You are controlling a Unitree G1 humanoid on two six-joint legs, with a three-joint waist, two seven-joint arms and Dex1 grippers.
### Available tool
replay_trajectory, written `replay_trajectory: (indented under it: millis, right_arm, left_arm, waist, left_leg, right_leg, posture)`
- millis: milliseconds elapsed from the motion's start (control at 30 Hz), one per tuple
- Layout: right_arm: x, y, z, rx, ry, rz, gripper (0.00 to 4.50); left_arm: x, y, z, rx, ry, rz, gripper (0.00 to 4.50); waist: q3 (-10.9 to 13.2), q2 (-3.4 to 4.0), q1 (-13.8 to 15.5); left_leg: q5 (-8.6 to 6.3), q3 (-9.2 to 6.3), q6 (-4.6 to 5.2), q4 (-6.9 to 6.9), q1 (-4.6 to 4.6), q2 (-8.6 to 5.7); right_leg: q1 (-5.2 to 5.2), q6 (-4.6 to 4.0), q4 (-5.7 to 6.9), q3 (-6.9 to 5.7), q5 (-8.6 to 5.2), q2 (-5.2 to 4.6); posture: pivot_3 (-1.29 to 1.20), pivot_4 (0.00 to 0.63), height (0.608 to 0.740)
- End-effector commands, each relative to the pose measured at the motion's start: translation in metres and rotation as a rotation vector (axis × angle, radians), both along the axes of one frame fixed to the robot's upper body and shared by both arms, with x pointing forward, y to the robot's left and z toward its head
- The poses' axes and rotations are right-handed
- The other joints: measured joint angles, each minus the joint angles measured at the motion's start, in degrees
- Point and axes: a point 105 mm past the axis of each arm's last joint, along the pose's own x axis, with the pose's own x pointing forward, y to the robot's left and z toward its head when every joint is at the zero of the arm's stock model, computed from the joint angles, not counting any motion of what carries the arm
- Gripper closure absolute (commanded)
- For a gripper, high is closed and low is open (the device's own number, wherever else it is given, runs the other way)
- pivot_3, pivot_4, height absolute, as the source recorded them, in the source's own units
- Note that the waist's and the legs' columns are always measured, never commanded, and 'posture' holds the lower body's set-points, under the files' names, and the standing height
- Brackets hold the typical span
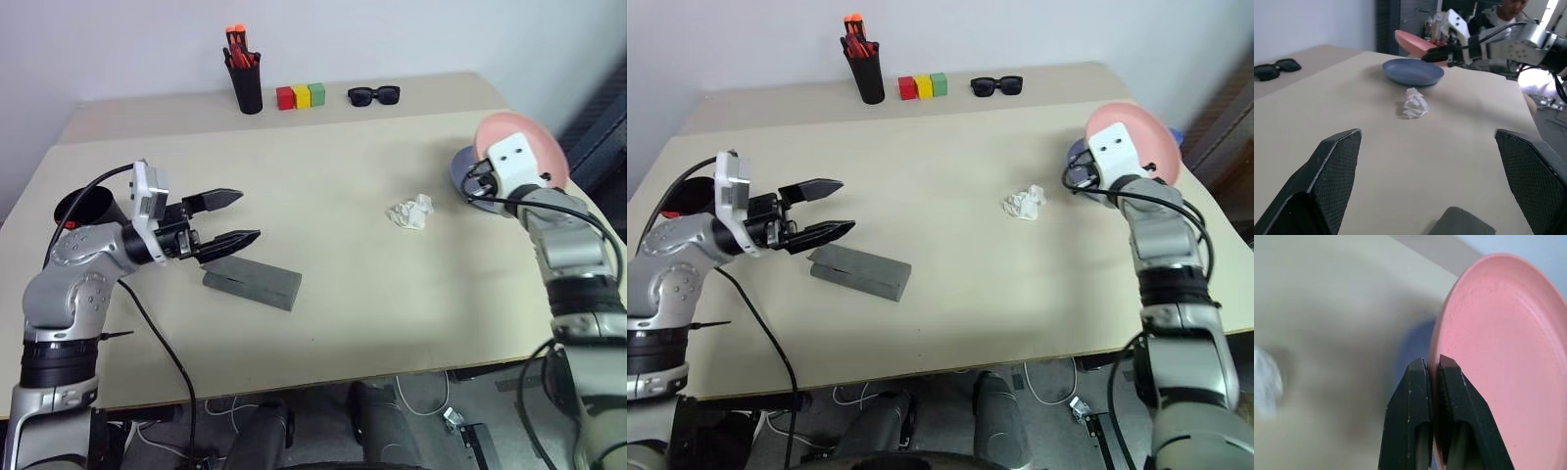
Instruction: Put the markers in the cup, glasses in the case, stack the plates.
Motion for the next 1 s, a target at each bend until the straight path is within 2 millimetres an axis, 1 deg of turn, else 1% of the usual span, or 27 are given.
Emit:
replay_trajectory:
  millis: [33,67,133,200,233,267,300,367,433,467,500,533,633,667,700,833,900,967,1000]
  right_arm:
    - [0.008,-0.01,0.011,0.003,-0.031,-0.02,3.82]
    - [0.01,-0.013,0.011,0.01,-0.028,-0.031,3.55]
    - [0.013,-0.013,0.012,-0.003,-0.032,-0.029,2.45]
    - [0.016,-0.009,0.016,0.023,-0.043,-0.026,1.55]
    - [0.018,-0.004,0.021,0.043,-0.066,-0.013,0.97]
    - [0.019,0.003,0.026,0.08,-0.086,0.013,0.53]
    - [0.02,0.011,0.031,0.126,-0.1,0.044,0.53]
    - [0.019,0.037,0.047,0.301,-0.143,0.165,0.53]
    - [0.01,0.067,0.053,0.447,-0.125,0.316,0.53]
    - [0.003,0.08,0.049,0.453,-0.092,0.387,0.53]
    - [-0.004,0.089,0.042,0.429,-0.064,0.434,0.53]
    - [-0.009,0.093,0.031,0.391,-0.024,0.446,0.53]
    - [-0.018,0.09,-0.002,0.261,0.071,0.407,0.53]
    - [-0.018,0.086,-0.01,0.276,0.098,0.371,0.53]
    - [-0.019,0.083,-0.017,0.285,0.121,0.344,0.53]
    - [-0.023,0.081,-0.041,0.211,0.192,0.321,0.53]
    - [-0.022,0.08,-0.046,0.196,0.201,0.311,0.53]
    - [-0.019,0.08,-0.045,0.255,0.193,0.291,1.09]
    - [-0.016,0.079,-0.043,0.241,0.182,0.284,1.44]
  left_arm:
    - [-0.01,0.003,0.016,-0.006,-0.06,0.024,0.0]
    - [-0.012,0.003,0.016,-0.008,-0.058,0.031,0.0]
    - [-0.015,0.003,0.016,-0.014,-0.051,0.042,0.0]
    - [-0.018,0.005,0.015,-0.016,-0.045,0.058,0.0]
    - [-0.018,0.007,0.015,-0.017,-0.042,0.069,0.0]
    - [-0.017,0.008,0.015,-0.02,-0.039,0.075,0.0]
    - [-0.017,0.009,0.015,-0.021,-0.038,0.077,0.0]
    - [-0.016,0.01,0.016,-0.021,-0.041,0.08,0.0]
    - [-0.014,0.01,0.018,-0.031,-0.045,0.079,0.0]
    - [-0.013,0.009,0.019,-0.031,-0.046,0.074,0.0]
    - [-0.012,0.007,0.018,-0.029,-0.046,0.07,0.0]
    - [-0.011,0.006,0.018,-0.024,-0.047,0.063,0.0]
    - [-0.011,0.004,0.017,-0.024,-0.048,0.052,0.0]
    - [-0.01,0.003,0.017,-0.026,-0.047,0.051,0.0]
    - [-0.01,0.003,0.017,-0.026,-0.046,0.05,0.0]
    - [-0.01,0.002,0.016,-0.021,-0.043,0.045,0.0]
    - [-0.01,0.001,0.015,-0.014,-0.046,0.046,0.0]
    - [-0.01,0.001,0.016,-0.017,-0.047,0.048,0.0]
    - [-0.01,0.001,0.016,-0.017,-0.051,0.051,0.0]
  waist:
    - [0.0,0.0,0.46]
    - [0.0,0.0,0.54]
    - [0.0,0.0,0.68]
    - [0.0,0.01,0.55]
    - [0.0,0.01,0.51]
    - [0.0,0.01,0.38]
    - [0.0,0.01,0.21]
    - [0.01,0.02,-0.13]
    - [0.02,0.05,-0.52]
    - [0.02,0.05,-0.57]
    - [0.01,0.04,-0.6]
    - [0.0,0.05,-0.39]
    - [-0.03,-0.01,0.21]
    - [-0.03,-0.01,0.47]
    - [0.0,0.04,0.61]
    - [0.02,0.08,0.59]
    - [0.02,0.08,0.41]
    - [0.02,0.08,0.41]
    - [0.02,0.08,0.44]
  left_leg:
    - [-0.01,0.01,0.02,0.0,-0.05,-0.01]
    - [-0.01,0.0,0.02,0.0,-0.1,-0.01]
    - [-0.01,0.01,0.02,0.0,-0.16,-0.01]
    - [-0.01,0.02,0.02,0.0,-0.16,-0.01]
    - [-0.02,0.02,0.02,0.0,-0.15,-0.01]
    - [-0.02,0.03,0.02,0.0,-0.14,-0.01]
    - [-0.02,0.03,0.02,0.0,-0.13,0.0]
    - [-0.01,0.04,0.02,0.0,-0.1,0.01]
    - [-0.01,0.04,0.02,0.0,-0.1,0.04]
    - [-0.01,0.03,0.02,0.0,-0.1,0.06]
    - [-0.02,-0.02,0.02,0.0,-0.13,0.06]
    - [-0.02,-0.04,0.03,0.0,-0.12,0.06]
    - [-0.05,-0.06,0.06,0.0,-0.14,0.03]
    - [-0.05,-0.03,0.06,0.01,-0.14,0.01]
    - [-0.05,-0.01,0.06,0.02,-0.14,0.01]
    - [-0.02,0.1,0.03,0.03,-0.17,0.02]
    - [-0.03,0.13,0.03,0.03,-0.15,0.04]
    - [-0.03,0.14,0.03,0.02,-0.15,0.06]
    - [-0.03,0.14,0.03,0.02,-0.15,0.06]
  right_leg:
    - [-0.06,0.0,-0.01,0.0,0.0,0.0]
    - [-0.09,0.0,-0.03,0.0,0.01,0.0]
    - [-0.16,0.0,-0.04,0.0,0.01,0.0]
    - [-0.17,0.0,-0.03,0.0,0.01,0.0]
    - [-0.17,0.0,-0.03,0.01,0.01,0.0]
    - [-0.17,0.0,-0.02,0.02,0.01,0.0]
    - [-0.17,0.0,0.0,0.02,0.01,0.01]
    - [-0.17,-0.01,0.04,0.03,0.02,0.04]
    - [-0.17,-0.02,0.07,0.03,0.02,0.07]
    - [-0.18,-0.02,0.08,0.03,0.02,0.07]
    - [-0.21,-0.02,0.1,0.03,0.02,0.07]
    - [-0.21,-0.02,0.12,0.02,0.02,0.08]
    - [-0.18,0.0,0.09,0.02,0.03,0.07]
    - [-0.19,0.03,0.08,0.02,0.05,0.06]
    - [-0.19,0.03,0.08,0.03,0.05,0.06]
    - [-0.32,-0.01,0.14,0.1,0.08,0.06]
    - [-0.32,-0.02,0.13,0.11,0.08,0.08]
    - [-0.33,-0.02,0.13,0.11,0.08,0.1]
    - [-0.33,-0.02,0.13,0.11,0.08,0.1]
  posture:
    - [0.0,0.15,0.74]
    - [0.0,0.15,0.74]
    - [0.0,0.15,0.74]
    - [0.0,0.15,0.74]
    - [0.0,0.15,0.74]
    - [0.0,0.15,0.74]
    - [0.0,0.15,0.74]
    - [0.0,0.15,0.74]
    - [0.0,0.15,0.74]
    - [0.0,0.15,0.74]
    - [0.0,0.15,0.74]
    - [0.0,0.15,0.74]
    - [0.0,0.15,0.74]
    - [0.0,0.15,0.74]
    - [0.0,0.15,0.74]
    - [0.0,0.15,0.74]
    - [0.0,0.15,0.74]
    - [0.0,0.15,0.74]
    - [0.0,0.15,0.74]
